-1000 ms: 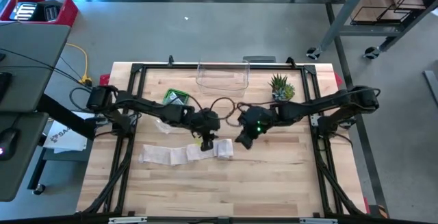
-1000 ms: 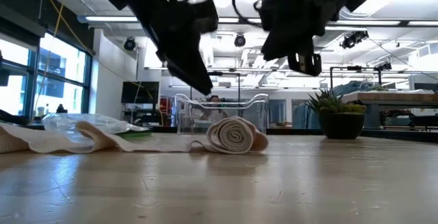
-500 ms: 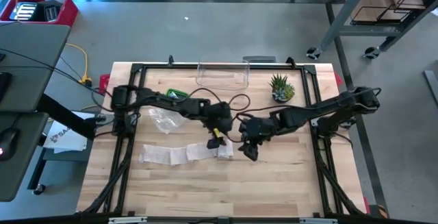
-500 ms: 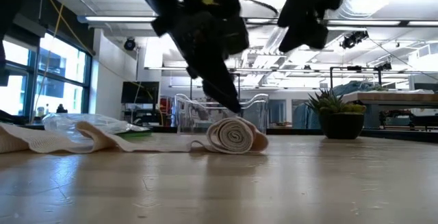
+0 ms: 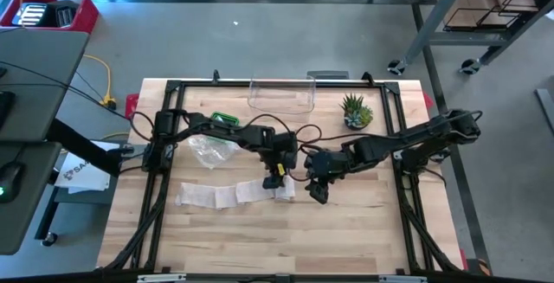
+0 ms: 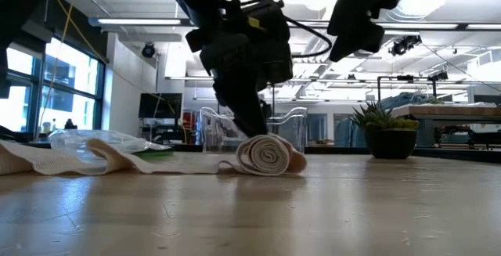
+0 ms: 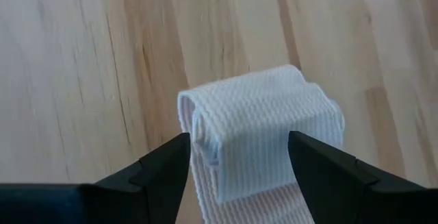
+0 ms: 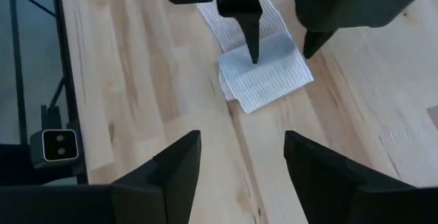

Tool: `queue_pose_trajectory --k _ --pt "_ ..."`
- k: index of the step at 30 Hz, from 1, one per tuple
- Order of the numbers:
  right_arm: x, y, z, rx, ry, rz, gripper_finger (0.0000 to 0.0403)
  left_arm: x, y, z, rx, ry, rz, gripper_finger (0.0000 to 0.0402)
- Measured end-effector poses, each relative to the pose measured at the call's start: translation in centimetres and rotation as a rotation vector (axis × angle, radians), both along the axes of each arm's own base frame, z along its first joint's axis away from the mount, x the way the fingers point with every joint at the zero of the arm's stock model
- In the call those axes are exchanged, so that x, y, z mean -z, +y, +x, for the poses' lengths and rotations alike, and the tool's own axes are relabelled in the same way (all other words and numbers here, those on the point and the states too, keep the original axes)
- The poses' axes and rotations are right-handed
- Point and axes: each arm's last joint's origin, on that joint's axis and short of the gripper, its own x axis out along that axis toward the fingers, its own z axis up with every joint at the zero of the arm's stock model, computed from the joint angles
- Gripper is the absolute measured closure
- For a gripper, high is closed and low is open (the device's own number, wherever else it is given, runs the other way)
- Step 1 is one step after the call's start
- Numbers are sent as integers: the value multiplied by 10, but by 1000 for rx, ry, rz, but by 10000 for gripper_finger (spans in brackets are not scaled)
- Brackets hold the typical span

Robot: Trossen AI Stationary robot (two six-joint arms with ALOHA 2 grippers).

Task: Roll bandage
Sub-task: Roll the bandage

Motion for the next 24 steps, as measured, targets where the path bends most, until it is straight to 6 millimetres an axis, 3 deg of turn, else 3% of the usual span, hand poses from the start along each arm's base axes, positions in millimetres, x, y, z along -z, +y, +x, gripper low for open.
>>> queue_pose_trajectory --k 5,10,18,24 --pt "0 0 0 1 0 -5 199 1 -10 1 22 -13 53 178" --pt "1 -1 -1 8 7 -14 199 16 -20 2 42 30 51 227" --pt "-9 -6 -9 38 -7 -63 199 19 -24 2 -17 69 30 387" --pt "-28 -13 -28 101 -50 -168 199 -3 -10 -3 -67 56 6 398"
